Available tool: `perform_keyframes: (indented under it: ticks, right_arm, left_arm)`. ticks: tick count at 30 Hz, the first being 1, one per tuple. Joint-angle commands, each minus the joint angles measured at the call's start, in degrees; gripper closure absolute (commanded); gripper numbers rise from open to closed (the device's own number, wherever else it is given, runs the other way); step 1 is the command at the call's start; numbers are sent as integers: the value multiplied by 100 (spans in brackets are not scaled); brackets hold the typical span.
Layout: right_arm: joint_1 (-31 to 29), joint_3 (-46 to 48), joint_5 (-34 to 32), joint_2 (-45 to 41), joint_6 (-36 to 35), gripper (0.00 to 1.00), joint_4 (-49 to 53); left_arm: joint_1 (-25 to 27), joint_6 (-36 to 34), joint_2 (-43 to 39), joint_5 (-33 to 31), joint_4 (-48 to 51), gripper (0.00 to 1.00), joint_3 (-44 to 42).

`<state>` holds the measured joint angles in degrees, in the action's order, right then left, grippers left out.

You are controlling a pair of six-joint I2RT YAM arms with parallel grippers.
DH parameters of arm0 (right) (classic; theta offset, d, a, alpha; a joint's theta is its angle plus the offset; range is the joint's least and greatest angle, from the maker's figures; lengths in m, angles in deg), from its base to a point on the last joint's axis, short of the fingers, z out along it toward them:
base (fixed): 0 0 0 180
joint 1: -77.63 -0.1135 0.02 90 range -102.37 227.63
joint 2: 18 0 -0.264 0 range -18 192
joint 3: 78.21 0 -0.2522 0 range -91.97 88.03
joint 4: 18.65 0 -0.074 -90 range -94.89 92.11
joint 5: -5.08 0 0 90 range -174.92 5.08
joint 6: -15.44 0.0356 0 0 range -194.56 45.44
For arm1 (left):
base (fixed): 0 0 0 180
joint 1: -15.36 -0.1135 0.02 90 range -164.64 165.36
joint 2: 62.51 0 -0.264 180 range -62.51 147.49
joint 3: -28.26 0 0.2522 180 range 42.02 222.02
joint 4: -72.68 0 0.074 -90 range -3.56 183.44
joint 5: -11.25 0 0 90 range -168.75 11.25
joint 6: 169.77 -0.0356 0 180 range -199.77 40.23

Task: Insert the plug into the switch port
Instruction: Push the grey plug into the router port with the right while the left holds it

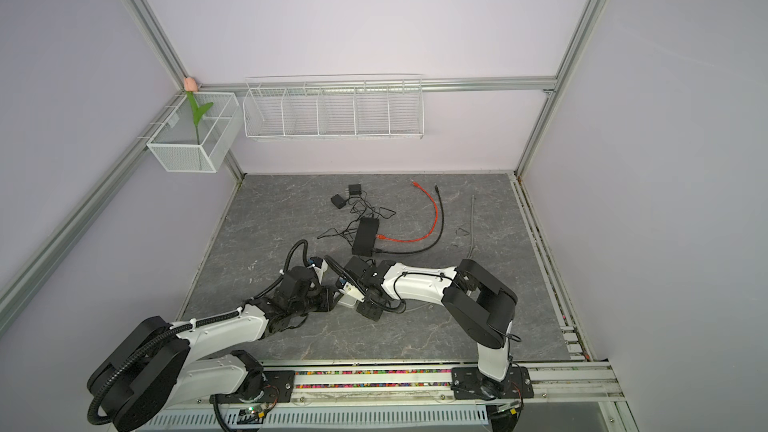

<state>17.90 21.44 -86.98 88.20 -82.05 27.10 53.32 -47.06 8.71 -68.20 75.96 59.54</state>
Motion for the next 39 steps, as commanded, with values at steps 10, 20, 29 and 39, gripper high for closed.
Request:
perform_keyframes:
  ticks: [10,20,29,39]
  right_arm:
    - [-171,-485,697,507,-81,93,-1318]
    - [-152,-530,654,543,56,93,-1766]
    - [-117,-510,858,479,55,93,-2337]
    - [-40,-377,1314,438,138,93,-2914]
  left_arm:
    - [438,148,81,1310,-323,72,-160]
    - [713,300,226,1386,-673,74,-249]
    - [783,358,209,1460,-802,75,-349]
    - [902,473,388,1476,-1095,76,-457]
